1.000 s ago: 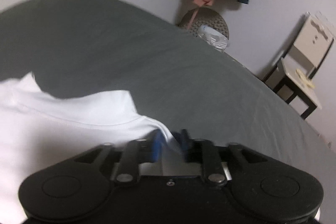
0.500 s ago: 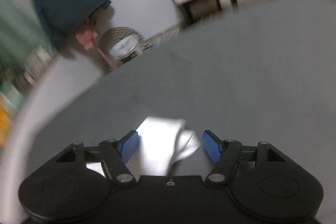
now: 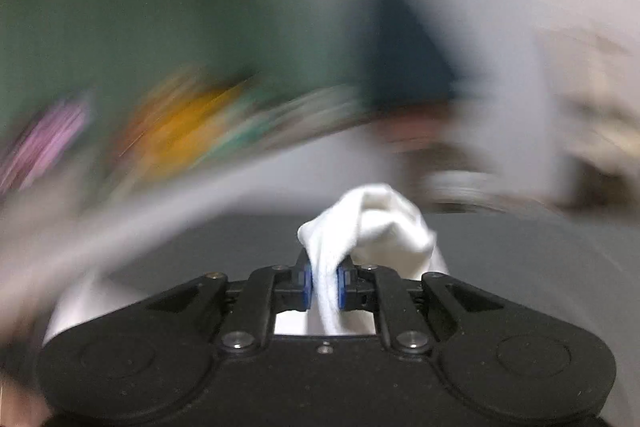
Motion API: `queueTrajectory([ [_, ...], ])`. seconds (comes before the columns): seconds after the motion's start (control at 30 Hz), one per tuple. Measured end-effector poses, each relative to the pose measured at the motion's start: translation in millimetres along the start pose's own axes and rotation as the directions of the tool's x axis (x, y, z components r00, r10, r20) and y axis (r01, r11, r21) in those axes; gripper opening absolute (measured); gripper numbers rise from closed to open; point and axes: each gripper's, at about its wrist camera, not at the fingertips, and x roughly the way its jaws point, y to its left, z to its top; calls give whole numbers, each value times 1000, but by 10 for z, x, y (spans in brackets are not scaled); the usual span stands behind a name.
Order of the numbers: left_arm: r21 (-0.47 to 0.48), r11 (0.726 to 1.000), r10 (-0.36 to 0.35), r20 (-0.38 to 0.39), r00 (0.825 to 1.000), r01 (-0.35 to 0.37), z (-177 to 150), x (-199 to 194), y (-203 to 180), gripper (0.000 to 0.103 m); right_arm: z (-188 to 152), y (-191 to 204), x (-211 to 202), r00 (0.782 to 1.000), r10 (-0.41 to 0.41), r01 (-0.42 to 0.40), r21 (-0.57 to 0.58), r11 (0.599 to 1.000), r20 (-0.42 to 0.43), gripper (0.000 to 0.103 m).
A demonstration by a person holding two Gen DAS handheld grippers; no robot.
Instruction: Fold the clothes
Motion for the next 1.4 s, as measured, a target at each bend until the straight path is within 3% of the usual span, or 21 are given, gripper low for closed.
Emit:
queueTrajectory([
  [0.07, -125, 992, 5, 64, 998, 3, -10, -77, 178, 98, -252, 451, 141, 978, 75, -115, -204, 972, -196, 11],
  [0.17, -305, 952, 29, 175, 984, 26, -81, -197, 476, 98, -652, 749, 226, 906, 66, -204, -295, 934, -419, 16],
  [0.27, -322, 947, 41, 187, 982, 21, -89, -154, 518, 98, -788, 870, 49, 903, 80, -247, -359, 900, -423, 45],
  [0.37, -289, 957, 67, 156, 985, -19, -57, -47, 465, 98, -620, 646, -43, 915, 164, -253, -208, 945, -368, 48],
  [0.43, -296, 955, 61, 162, 985, -10, -41, -12, 484, 98, -471, 278, -80, 947, 159, -154, 39, 987, -281, 53],
  [0.47, -297, 955, 60, 164, 985, -9, -40, -1, 491, 98, -438, 75, -57, 956, 144, -96, 191, 977, -257, 54],
  [0.5, -294, 956, 63, 163, 985, -13, -58, -36, 479, 98, -433, -141, -6, 960, 125, -30, 354, 935, -249, 54],
  [0.53, -289, 957, 67, 161, 985, -18, -86, -100, 450, 98, -429, -357, 45, 964, 105, 35, 506, 862, -244, 53],
  [0.6, -283, 959, 73, 158, 985, -26, -113, -197, 414, 98, -570, -661, 127, 968, 133, 85, 777, 623, -213, 52],
  [0.73, -280, 960, 73, 159, 985, -26, -113, -228, 421, 98, -797, -817, 315, 979, 59, 164, 932, 324, -193, 50],
  [0.8, -279, 960, 75, 159, 984, -28, -117, -231, 411, 98, -941, -874, 432, 975, 36, 211, 964, 163, -220, 43],
  [0.83, -278, 960, 75, 159, 984, -28, -118, -228, 408, 98, -970, -875, 465, 975, 20, 217, 970, 114, -220, 36],
  [0.93, -280, 960, 74, 162, 984, -26, -122, -217, 405, 98, -935, -891, 419, 978, -96, 200, 968, 154, -187, 6],
  [1.0, -281, 959, 74, 163, 984, -25, -126, -212, 403, 98, -796, -910, 368, 975, -164, 179, 963, 200, -147, 4],
  [1.07, -281, 959, 74, 164, 984, -26, -125, -205, 397, 98, -593, -940, 232, 970, -233, 131, 950, 284, -65, 4],
  [1.13, -284, 958, 73, 166, 983, -23, -124, -205, 401, 98, -396, -1055, -36, 939, -336, 72, 920, 384, 67, 4],
  [1.2, -285, 958, 72, 167, 983, -21, -122, -202, 403, 98, -223, -1180, -347, 877, -437, 42, 872, 488, 202, 4],
  [1.23, -285, 958, 72, 167, 983, -21, -120, -200, 403, 98, -146, -1239, -528, 829, -499, 73, 833, 548, 255, 4],
  [1.3, -285, 958, 72, 167, 983, -22, -119, -194, 403, 98, -102, -1365, -803, 740, -609, 187, 782, 594, 285, 4],
  [1.33, -285, 958, 72, 167, 983, -22, -118, -191, 404, 98, -163, -1446, -921, 695, -667, 245, 785, 570, 267, 4],
  [1.4, -286, 958, 72, 167, 983, -21, -118, -187, 408, 98, -382, -1630, -1141, 592, -784, 351, 815, 461, 189, 4],
])
